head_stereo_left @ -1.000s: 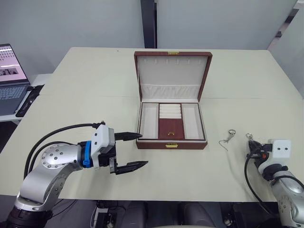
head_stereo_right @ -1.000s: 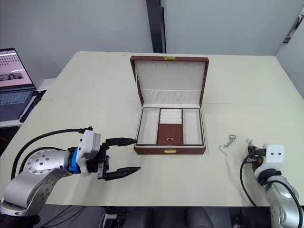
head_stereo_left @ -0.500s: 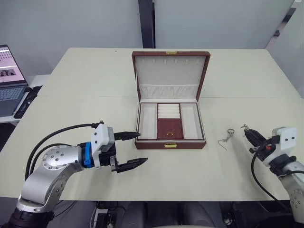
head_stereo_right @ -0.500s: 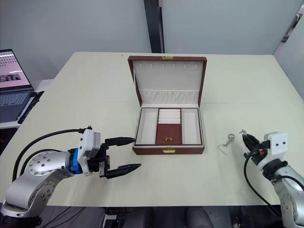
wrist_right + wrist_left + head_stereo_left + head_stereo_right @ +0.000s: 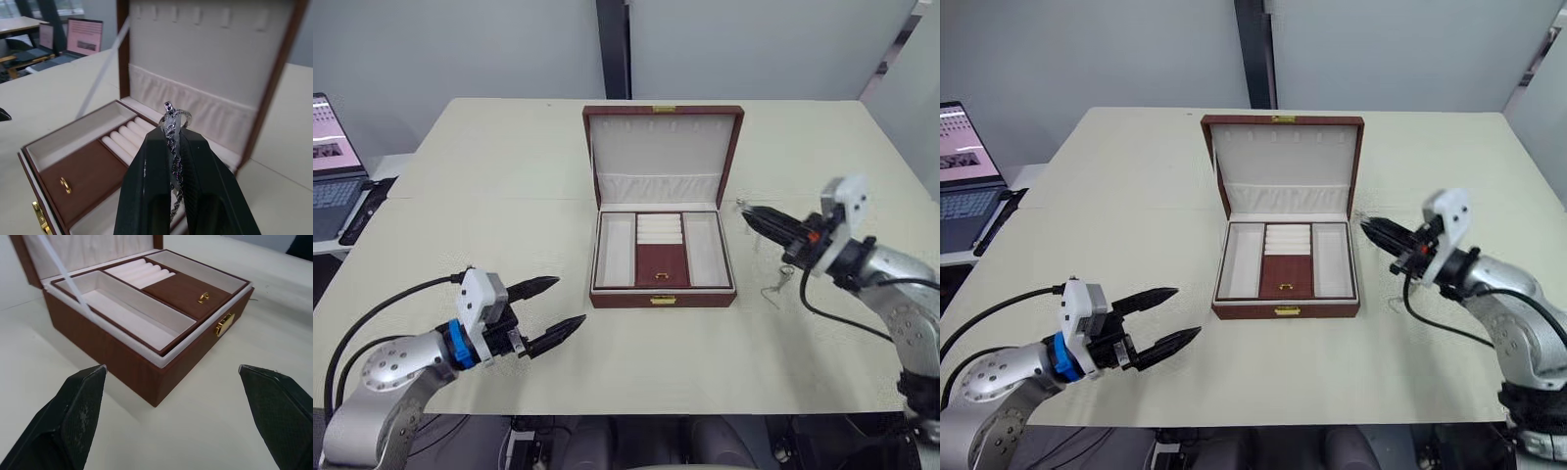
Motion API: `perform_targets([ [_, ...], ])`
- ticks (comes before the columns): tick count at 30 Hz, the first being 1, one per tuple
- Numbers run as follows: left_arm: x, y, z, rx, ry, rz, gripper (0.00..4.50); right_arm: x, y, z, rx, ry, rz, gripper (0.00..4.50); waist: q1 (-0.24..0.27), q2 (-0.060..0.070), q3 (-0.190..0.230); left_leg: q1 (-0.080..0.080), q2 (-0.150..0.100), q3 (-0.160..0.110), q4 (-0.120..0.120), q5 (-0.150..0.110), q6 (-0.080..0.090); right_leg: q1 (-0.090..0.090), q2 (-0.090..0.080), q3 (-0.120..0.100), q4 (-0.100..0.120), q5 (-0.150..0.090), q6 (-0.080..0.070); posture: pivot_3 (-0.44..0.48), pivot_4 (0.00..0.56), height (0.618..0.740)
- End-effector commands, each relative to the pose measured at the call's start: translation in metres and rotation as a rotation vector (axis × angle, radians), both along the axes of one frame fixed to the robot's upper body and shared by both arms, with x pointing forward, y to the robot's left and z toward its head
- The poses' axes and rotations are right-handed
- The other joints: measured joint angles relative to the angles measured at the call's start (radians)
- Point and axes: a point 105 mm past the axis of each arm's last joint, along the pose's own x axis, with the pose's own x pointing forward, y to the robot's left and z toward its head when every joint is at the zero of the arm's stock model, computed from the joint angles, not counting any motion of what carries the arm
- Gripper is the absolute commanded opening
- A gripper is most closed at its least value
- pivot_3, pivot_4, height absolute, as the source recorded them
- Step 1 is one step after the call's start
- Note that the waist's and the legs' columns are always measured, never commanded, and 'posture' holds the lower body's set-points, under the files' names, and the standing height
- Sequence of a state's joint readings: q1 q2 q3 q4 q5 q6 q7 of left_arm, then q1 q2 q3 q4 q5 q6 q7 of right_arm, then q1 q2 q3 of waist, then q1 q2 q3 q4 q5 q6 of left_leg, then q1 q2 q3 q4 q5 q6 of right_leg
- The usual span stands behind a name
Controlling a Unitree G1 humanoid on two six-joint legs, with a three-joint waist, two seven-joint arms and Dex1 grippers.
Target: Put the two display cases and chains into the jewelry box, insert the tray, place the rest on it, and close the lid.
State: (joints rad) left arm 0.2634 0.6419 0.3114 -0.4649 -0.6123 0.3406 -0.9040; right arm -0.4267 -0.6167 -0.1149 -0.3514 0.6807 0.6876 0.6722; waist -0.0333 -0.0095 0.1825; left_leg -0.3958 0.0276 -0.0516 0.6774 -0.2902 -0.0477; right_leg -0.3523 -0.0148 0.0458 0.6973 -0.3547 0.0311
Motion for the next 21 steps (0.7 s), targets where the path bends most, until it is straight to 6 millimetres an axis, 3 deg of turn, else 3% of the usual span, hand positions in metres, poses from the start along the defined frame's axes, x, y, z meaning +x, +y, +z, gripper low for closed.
perform_targets([
  [1,-0.005,0.007,0.007,-0.022,-0.067,0.057,4.50,0.002,0.029,0.005,-0.023,-0.006,0.107,0.05,0.001,0.000,0.000,0.000,0.000,0.000,0.000,0.000,0.000,0.000,0.000,0.000,0.000,0.000,0.000,0.000,0.150,0.740],
  [13,-0.026,0.013,-0.001,-0.060,-0.086,0.177,4.50,0.009,0.092,-0.004,-0.124,-0.021,0.343,0.05,0.000,-0.001,0.000,-0.001,-0.001,-0.001,0.001,0.000,0.000,-0.001,-0.002,-0.001,0.001,0.000,0.000,0.000,0.150,0.740],
  [21,-0.035,-0.003,0.008,-0.084,-0.101,0.199,4.50,0.013,0.126,-0.010,-0.161,-0.044,0.417,0.05,0.000,-0.001,0.000,-0.001,-0.001,-0.002,0.001,0.000,0.000,-0.001,-0.002,-0.001,0.000,0.000,0.000,0.000,0.150,0.740],
])
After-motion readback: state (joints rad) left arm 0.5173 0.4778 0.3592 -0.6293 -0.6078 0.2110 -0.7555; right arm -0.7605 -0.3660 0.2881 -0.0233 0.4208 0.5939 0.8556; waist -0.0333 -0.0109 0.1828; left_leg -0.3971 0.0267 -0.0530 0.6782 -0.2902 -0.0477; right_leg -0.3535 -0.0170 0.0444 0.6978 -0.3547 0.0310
